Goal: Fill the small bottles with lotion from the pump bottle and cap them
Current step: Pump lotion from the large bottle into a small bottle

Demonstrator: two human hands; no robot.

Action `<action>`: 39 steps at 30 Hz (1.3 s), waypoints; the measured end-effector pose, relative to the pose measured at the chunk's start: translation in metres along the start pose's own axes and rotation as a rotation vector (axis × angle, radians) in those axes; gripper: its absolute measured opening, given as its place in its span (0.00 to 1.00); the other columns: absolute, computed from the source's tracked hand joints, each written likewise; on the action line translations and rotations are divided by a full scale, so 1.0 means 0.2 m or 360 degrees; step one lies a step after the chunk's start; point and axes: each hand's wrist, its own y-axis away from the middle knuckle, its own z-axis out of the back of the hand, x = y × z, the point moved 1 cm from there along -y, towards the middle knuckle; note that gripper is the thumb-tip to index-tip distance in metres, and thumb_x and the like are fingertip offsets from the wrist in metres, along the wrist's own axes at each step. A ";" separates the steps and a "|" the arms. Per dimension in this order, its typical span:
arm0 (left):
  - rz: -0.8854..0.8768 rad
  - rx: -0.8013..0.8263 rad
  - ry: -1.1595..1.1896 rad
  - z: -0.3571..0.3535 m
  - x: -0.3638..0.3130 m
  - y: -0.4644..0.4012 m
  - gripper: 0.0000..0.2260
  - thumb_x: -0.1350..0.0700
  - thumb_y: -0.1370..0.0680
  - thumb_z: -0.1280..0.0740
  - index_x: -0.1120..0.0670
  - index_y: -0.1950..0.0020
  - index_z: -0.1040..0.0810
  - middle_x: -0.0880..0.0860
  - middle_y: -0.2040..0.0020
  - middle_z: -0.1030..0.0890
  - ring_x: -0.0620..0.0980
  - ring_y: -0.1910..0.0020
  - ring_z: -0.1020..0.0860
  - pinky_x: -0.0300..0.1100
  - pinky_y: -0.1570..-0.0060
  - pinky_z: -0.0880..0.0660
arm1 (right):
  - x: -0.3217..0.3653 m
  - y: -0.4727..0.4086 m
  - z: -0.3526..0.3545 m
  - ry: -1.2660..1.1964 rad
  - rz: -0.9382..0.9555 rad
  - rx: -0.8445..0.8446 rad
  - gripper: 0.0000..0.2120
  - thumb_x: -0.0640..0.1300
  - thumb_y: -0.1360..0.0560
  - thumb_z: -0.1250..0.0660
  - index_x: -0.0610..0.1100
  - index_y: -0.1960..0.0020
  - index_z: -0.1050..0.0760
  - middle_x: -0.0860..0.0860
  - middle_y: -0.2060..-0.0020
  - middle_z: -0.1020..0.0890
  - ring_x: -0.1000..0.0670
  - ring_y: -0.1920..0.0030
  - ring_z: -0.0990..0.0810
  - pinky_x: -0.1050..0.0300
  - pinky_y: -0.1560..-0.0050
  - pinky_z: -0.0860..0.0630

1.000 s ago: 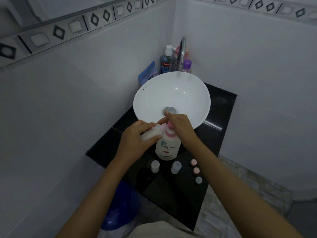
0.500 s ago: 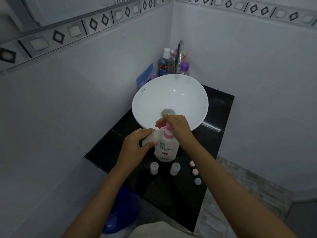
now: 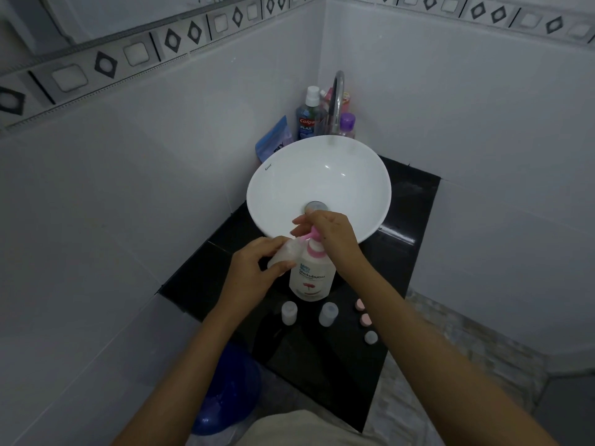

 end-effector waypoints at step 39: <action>-0.0060 0.0536 -0.0935 -0.38 0.43 0.13 0.14 0.49 0.30 0.30 0.47 0.46 0.23 0.44 0.46 0.21 0.46 0.45 0.28 0.40 0.48 0.39 | -0.07 -0.02 0.01 -0.0128 0.0099 -0.0013 0.20 0.45 0.19 0.43 0.31 0.57 0.20 0.52 0.72 0.16 0.53 0.66 0.17 0.56 0.47 0.24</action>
